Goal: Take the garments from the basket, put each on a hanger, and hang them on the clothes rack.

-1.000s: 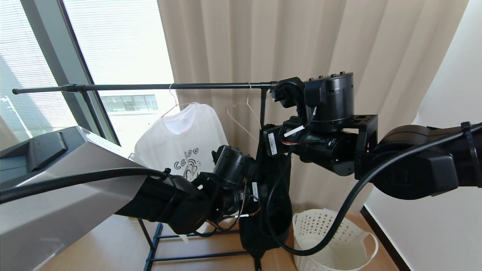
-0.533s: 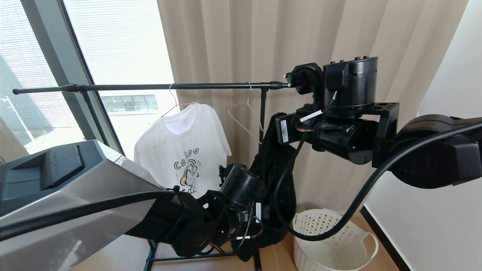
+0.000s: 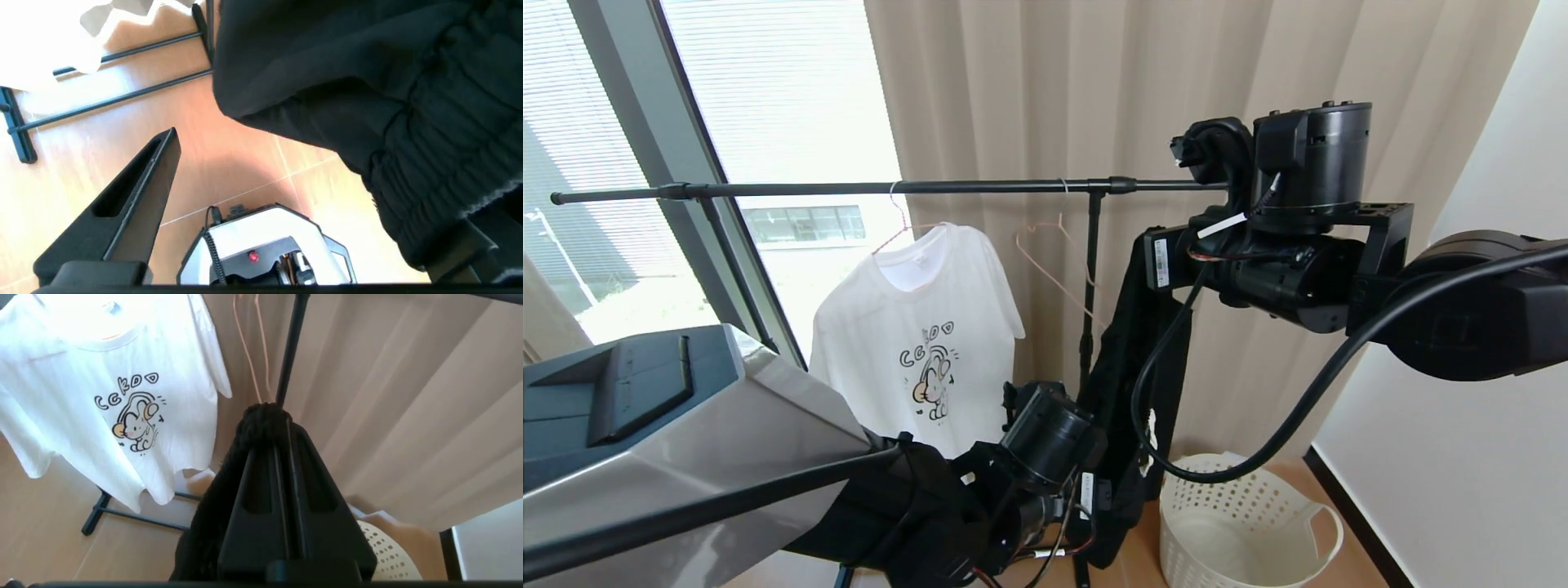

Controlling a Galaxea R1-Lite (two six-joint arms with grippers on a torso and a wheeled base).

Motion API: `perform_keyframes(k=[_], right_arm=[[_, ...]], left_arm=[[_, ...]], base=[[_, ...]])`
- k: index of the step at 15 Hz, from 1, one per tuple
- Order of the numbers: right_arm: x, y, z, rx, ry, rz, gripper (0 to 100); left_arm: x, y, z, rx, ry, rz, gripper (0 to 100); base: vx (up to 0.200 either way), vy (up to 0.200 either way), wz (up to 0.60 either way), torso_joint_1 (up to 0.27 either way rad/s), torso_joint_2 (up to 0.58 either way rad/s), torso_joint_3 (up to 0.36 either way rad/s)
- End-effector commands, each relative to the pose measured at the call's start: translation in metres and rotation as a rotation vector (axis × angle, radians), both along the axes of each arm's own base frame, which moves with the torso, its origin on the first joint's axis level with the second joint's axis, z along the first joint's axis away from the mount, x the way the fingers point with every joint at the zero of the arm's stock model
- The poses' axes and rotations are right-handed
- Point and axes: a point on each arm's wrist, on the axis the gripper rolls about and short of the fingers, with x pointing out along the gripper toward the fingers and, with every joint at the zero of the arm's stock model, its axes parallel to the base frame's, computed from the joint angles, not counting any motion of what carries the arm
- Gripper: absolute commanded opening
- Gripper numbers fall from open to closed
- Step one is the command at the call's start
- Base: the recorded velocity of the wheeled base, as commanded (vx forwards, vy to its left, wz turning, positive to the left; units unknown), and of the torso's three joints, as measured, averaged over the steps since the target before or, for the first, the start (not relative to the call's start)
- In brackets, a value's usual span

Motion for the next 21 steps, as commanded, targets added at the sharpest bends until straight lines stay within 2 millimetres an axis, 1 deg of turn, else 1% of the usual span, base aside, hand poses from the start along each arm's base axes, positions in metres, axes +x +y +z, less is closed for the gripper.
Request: perform_keyframes(k=[1,3,4,5,7,9,10,11,14,16,17,18,21], right_arm=[[0.007,-0.007,0.001,0.003,-0.005,-0.027,0],[0.012,-0.014,0.004,0.006,-0.012,-0.049,0],[0.013,-0.016,0.004,0.004,-0.012,-0.057,0],[0.013,-0.016,0.004,0.004,-0.012,-0.057,0],[0.015,-0.019,0.003,-0.004,-0.012,-0.063,0],[0.018,-0.025,0.003,-0.024,-0.013,-0.077,0],[0.018,-0.031,0.000,-0.056,-0.007,-0.084,0],[0.019,-0.035,-0.001,-0.076,-0.004,-0.078,0],[0.003,-0.044,-0.010,-0.162,0.025,0.038,0],[-0.011,-0.050,-0.015,-0.240,0.034,0.132,0],[-0.013,-0.053,-0.018,-0.257,0.041,0.149,0],[-0.018,-0.060,-0.023,-0.321,0.043,0.199,0],[-0.022,-0.062,-0.029,-0.366,0.029,0.223,0]], left_arm=[[-0.006,0.004,0.015,-0.024,-0.021,-0.003,100],[-0.009,0.012,0.028,-0.044,-0.041,0.001,100],[-0.011,0.015,0.033,-0.050,-0.051,-0.001,0],[-0.011,0.015,0.033,-0.050,-0.051,-0.001,0],[-0.017,0.024,0.055,-0.083,-0.095,-0.005,0],[-0.014,0.034,0.070,-0.098,-0.136,0.011,0],[-0.006,0.046,0.085,-0.106,-0.181,0.035,0],[0.000,0.052,0.094,-0.111,-0.212,0.047,0],[0.021,0.064,0.120,-0.116,-0.294,0.089,0],[0.029,0.066,0.130,-0.095,-0.278,0.104,0],[0.031,0.066,0.132,-0.090,-0.273,0.106,0],[0.038,0.066,0.138,-0.069,-0.250,0.116,0],[0.044,0.065,0.146,-0.015,-0.188,0.121,0]], base=[[0.000,0.000,0.00,0.000,0.00,0.000],[0.000,0.000,0.00,0.000,0.00,0.000],[0.000,0.000,0.00,0.000,0.00,0.000],[0.000,0.000,0.00,0.000,0.00,0.000],[0.000,0.000,0.00,0.000,0.00,0.000],[0.000,0.000,0.00,0.000,0.00,0.000],[0.000,0.000,0.00,0.000,0.00,0.000],[0.000,0.000,0.00,0.000,0.00,0.000],[0.000,0.000,0.00,0.000,0.00,0.000],[0.000,0.000,0.00,0.000,0.00,0.000],[0.000,0.000,0.00,0.000,0.00,0.000],[0.000,0.000,0.00,0.000,0.00,0.000],[0.000,0.000,0.00,0.000,0.00,0.000]])
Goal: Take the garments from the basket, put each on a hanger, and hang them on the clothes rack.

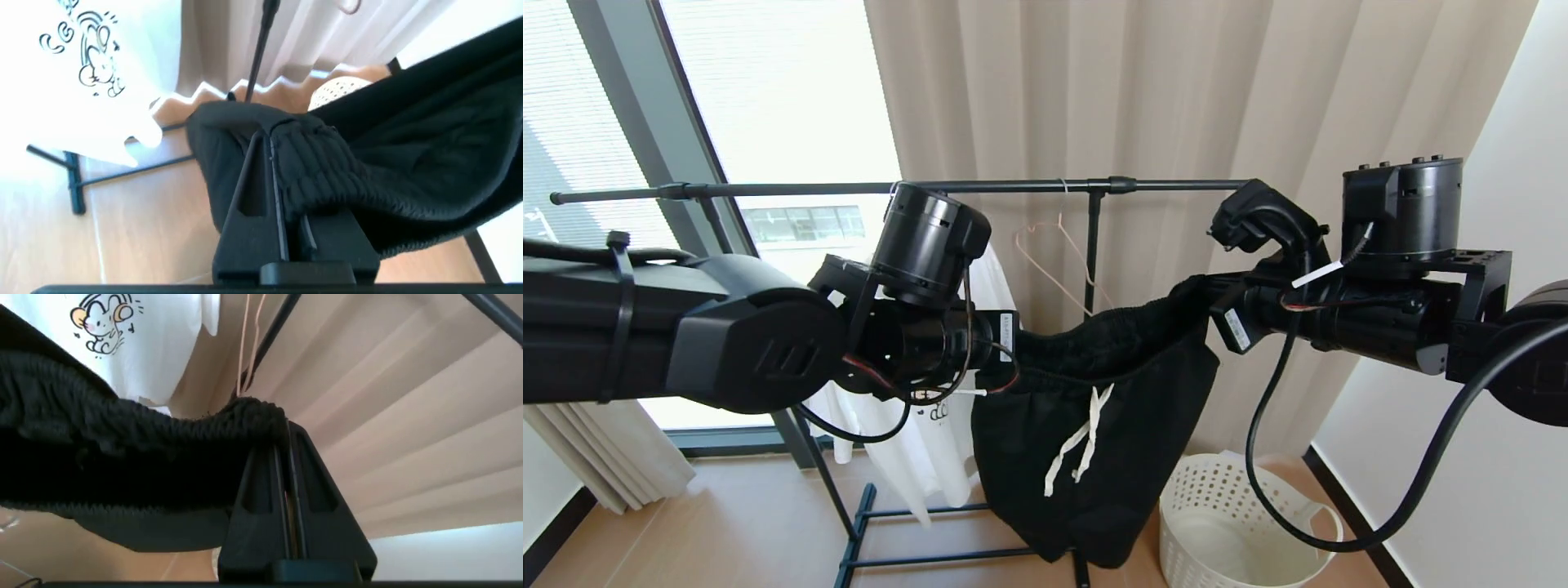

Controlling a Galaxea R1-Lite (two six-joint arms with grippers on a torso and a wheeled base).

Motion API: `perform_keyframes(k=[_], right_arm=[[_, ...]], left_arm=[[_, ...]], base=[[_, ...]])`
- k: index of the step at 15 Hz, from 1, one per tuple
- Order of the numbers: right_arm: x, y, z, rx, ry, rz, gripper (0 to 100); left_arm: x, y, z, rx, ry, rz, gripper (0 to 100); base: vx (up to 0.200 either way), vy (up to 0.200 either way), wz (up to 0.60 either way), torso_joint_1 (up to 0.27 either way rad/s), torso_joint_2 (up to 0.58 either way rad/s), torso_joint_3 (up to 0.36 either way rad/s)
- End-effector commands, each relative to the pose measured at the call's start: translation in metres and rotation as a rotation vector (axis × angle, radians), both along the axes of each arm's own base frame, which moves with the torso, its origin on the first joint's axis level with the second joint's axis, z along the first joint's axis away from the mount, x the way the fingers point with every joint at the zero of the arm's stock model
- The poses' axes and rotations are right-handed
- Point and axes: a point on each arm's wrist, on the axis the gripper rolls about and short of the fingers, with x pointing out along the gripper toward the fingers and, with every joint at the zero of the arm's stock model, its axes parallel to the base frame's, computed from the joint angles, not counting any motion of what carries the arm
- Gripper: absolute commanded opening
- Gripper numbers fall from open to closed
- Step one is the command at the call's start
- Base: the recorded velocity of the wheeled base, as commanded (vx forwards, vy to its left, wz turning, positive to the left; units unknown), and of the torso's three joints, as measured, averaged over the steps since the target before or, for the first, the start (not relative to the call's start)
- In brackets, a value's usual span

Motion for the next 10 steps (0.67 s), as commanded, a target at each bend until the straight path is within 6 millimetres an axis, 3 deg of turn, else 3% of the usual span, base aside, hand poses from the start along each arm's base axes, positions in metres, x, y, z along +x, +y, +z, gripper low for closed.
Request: perform_keyframes(k=[1,5,10], right_arm=[[-0.006,-0.008,-0.002,-0.031,-0.013,0.011,0],[-0.009,-0.023,-0.012,-0.161,-0.024,0.058,0],[-0.007,-0.035,-0.011,-0.180,-0.033,0.027,0]], left_arm=[[0.010,0.000,0.008,0.015,0.020,0.017,0],[0.013,0.002,0.008,0.043,0.059,0.025,0],[0.022,0.015,0.003,0.066,0.096,0.068,0]], base=[[0.000,0.000,0.00,0.000,0.00,0.000],[0.000,0.000,0.00,0.000,0.00,0.000],[0.000,0.000,0.00,0.000,0.00,0.000]])
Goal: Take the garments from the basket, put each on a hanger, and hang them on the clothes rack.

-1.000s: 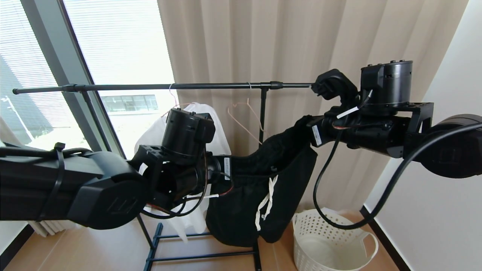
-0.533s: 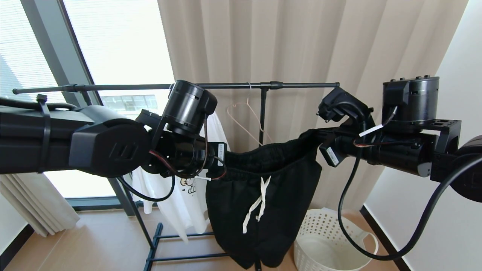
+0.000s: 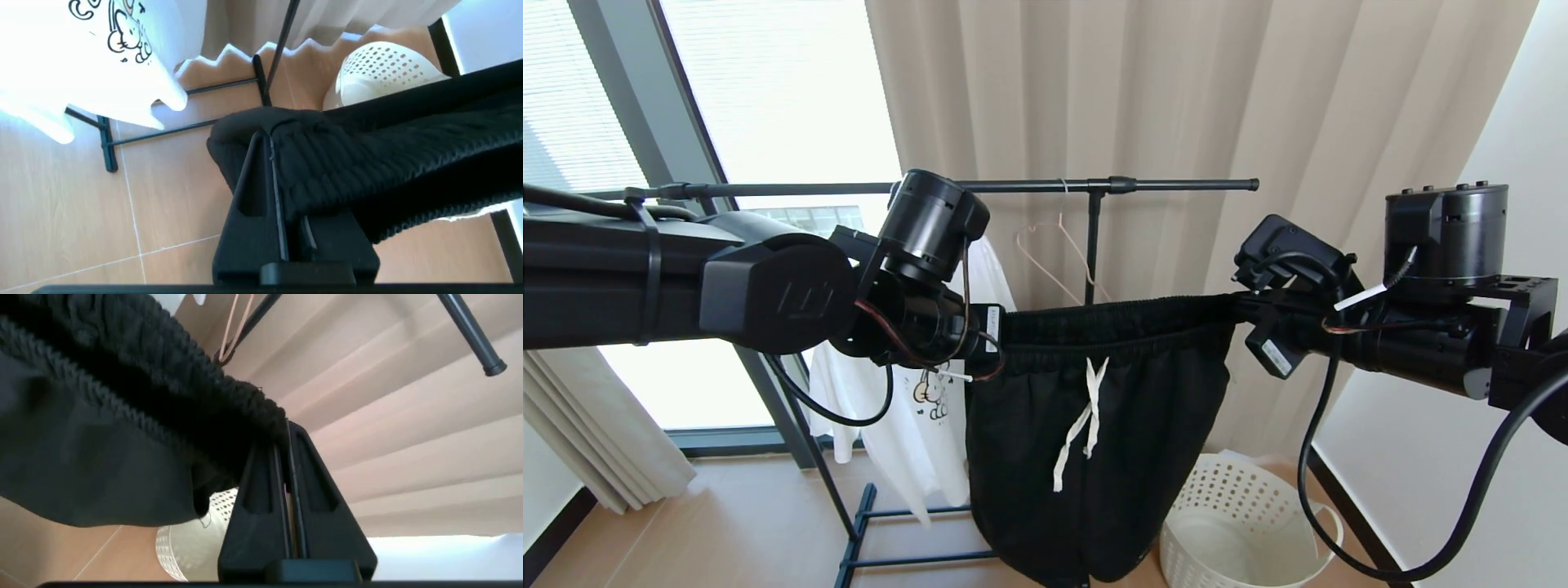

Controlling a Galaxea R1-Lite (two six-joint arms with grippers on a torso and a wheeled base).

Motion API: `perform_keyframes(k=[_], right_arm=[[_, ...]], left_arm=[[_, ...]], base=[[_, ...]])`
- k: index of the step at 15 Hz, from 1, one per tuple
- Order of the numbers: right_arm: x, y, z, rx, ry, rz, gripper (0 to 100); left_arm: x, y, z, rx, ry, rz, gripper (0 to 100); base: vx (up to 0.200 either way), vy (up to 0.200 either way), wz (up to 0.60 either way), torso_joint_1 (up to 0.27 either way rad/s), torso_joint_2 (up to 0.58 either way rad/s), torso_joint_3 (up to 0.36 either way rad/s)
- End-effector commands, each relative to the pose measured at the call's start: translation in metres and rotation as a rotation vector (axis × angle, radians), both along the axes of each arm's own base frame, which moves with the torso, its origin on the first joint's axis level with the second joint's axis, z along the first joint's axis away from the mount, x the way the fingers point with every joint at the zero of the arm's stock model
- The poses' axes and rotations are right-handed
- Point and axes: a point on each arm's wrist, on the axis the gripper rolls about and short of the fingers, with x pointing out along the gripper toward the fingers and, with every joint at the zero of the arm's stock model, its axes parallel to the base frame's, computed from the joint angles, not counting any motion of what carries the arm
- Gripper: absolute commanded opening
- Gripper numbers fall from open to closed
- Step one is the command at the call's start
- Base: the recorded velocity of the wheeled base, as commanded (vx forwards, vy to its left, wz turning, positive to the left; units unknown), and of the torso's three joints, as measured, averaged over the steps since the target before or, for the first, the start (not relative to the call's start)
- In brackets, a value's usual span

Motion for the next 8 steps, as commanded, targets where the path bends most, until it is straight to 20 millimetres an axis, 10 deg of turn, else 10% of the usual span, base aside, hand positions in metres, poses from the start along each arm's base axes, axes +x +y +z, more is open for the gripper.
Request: perform_keyframes(k=[1,8], right_arm=[[0.0024,-0.0062,0.0019,0.002,-0.007,-0.023,0],[-0.0010,-0.0076,-0.0035,-0.025,0.006,0.004,0]], left_arm=[[0.0043,0.0076,-0.0019,0.002,0.006,0.027,0],[0.0115,0.0068,0.0067,-0.026,-0.025,0.032,0]], base=[[0.000,0.000,0.00,0.000,0.00,0.000],[0.000,0.000,0.00,0.000,0.00,0.000]])
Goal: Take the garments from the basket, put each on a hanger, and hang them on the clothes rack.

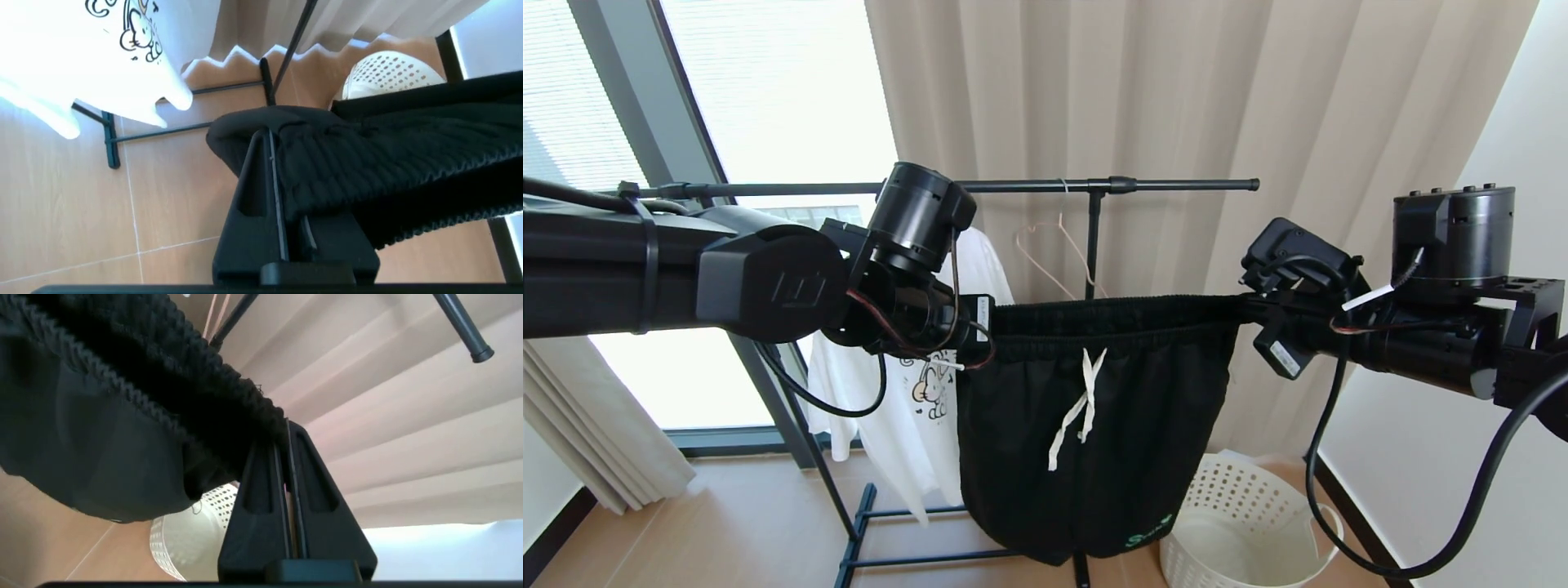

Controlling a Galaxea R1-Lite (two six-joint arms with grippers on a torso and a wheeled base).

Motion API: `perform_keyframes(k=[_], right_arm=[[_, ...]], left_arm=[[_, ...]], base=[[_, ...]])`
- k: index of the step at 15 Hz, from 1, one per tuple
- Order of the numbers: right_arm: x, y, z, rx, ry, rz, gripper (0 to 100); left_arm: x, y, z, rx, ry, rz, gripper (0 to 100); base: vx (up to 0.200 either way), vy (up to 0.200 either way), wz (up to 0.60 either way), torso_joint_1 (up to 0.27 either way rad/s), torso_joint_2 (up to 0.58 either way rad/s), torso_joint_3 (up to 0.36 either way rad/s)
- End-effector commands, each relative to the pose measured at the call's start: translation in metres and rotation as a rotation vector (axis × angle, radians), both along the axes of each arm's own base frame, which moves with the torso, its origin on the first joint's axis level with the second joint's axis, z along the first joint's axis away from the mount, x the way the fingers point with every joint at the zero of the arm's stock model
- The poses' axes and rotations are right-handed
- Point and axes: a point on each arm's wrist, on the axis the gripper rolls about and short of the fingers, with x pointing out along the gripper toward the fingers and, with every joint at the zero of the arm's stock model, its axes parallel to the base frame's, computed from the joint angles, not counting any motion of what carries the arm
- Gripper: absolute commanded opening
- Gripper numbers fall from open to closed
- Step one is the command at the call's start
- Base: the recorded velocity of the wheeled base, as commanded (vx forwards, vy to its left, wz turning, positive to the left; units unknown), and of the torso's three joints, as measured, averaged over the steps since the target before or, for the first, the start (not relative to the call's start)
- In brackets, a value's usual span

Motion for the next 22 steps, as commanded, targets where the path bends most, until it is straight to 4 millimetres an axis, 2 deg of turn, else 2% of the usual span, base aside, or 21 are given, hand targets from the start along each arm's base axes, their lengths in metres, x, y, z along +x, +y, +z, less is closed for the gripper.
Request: perform_keyframes(k=[1,3,4,5,9,15,19,20,21,22], right_arm=[[-0.007,-0.001,-0.001,0.006,0.010,0.058,0],[-0.021,-0.005,0.001,0.000,0.003,0.192,0],[-0.021,-0.005,0.001,0.000,0.003,0.192,0],[-0.031,-0.007,-0.004,-0.021,0.009,0.252,0],[-0.044,-0.004,-0.014,-0.077,0.019,0.313,0],[-0.071,0.030,-0.029,-0.115,0.063,0.458,0],[-0.093,0.074,-0.037,-0.056,0.131,0.508,0],[-0.093,0.074,-0.037,-0.056,0.131,0.508,0],[-0.096,0.100,-0.041,0.029,0.201,0.479,0],[-0.099,0.113,-0.040,0.076,0.223,0.454,0]], left_arm=[[0.006,-0.004,0.005,-0.014,-0.023,-0.002,0],[0.013,-0.009,0.011,-0.033,-0.048,-0.003,0],[0.013,-0.009,0.011,-0.033,-0.048,-0.003,0],[0.020,-0.015,0.017,-0.050,-0.076,-0.006,0],[0.037,-0.025,0.031,-0.100,-0.139,-0.014,0],[0.054,-0.039,0.048,-0.219,-0.182,-0.132,0],[0.056,-0.049,0.053,-0.247,-0.202,-0.173,0],[0.056,-0.049,0.053,-0.247,-0.202,-0.173,0],[0.054,-0.053,0.053,-0.260,-0.194,-0.205,0],[0.052,-0.055,0.054,-0.268,-0.193,-0.218,0]], base=[[0.000,0.000,0.00,0.000,0.00,0.000],[0.000,0.000,0.00,0.000,0.00,0.000],[0.000,0.000,0.00,0.000,0.00,0.000],[0.000,0.000,0.00,0.000,0.00,0.000],[0.000,0.000,0.00,0.000,0.00,0.000],[0.000,0.000,0.00,0.000,0.00,0.000],[0.000,0.000,0.00,0.000,0.00,0.000],[0.000,0.000,0.00,0.000,0.00,0.000],[0.000,0.000,0.00,0.000,0.00,0.000],[0.000,0.000,0.00,0.000,0.00,0.000]])
